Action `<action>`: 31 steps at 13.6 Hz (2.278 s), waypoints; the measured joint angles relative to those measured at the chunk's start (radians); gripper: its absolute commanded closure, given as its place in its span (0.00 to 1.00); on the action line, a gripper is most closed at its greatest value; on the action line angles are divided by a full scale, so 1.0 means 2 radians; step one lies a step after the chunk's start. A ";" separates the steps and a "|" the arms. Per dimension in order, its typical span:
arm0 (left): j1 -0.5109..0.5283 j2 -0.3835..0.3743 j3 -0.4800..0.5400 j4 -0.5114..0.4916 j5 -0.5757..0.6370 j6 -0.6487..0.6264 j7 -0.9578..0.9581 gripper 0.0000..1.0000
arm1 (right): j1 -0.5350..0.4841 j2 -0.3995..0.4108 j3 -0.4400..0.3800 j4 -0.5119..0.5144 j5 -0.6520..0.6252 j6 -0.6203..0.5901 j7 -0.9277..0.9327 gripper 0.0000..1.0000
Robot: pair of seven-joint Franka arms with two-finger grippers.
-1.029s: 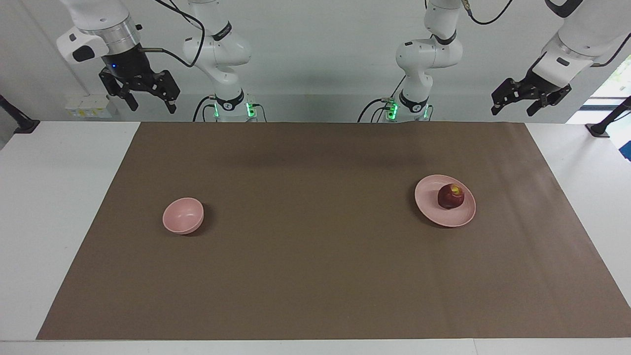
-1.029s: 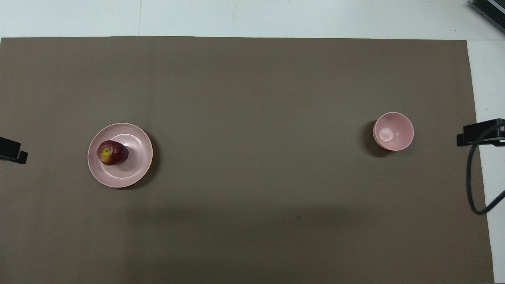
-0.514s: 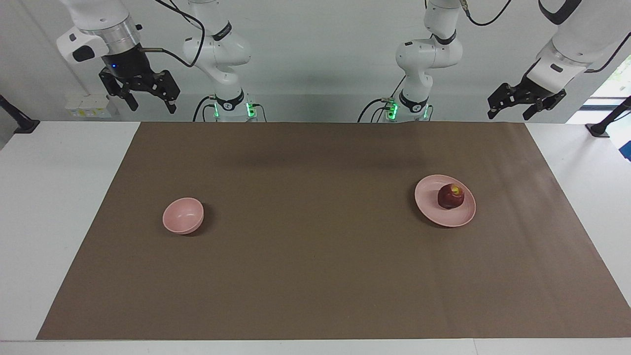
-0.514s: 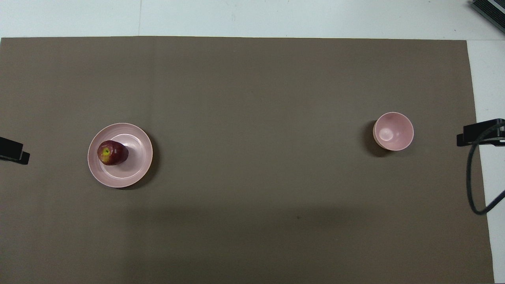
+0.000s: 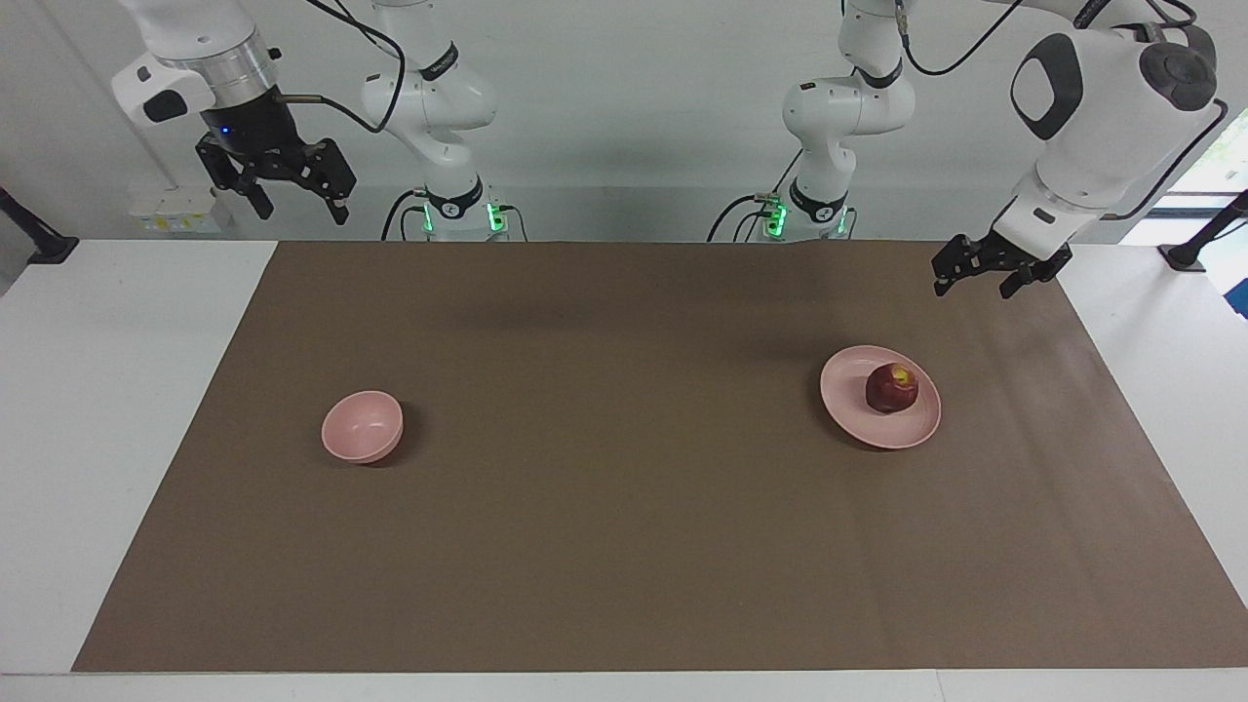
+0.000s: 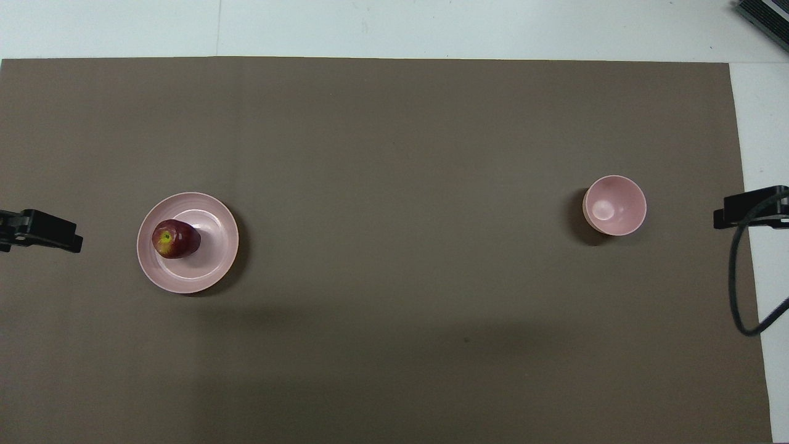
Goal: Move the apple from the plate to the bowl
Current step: 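Reach the left gripper down over the red apple on the plate, then close the left gripper on the apple and lift it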
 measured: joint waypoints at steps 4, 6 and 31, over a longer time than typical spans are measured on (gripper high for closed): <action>0.000 0.004 0.000 -0.058 0.000 0.086 -0.021 0.00 | 0.000 0.000 0.000 0.000 0.000 0.000 0.000 0.00; -0.001 0.008 0.000 -0.074 0.000 0.114 -0.040 0.00 | 0.000 0.000 0.000 0.000 0.000 0.000 0.000 0.00; -0.042 0.102 -0.002 -0.135 0.000 0.215 -0.079 1.00 | 0.000 0.000 0.000 0.000 0.000 0.000 0.000 0.00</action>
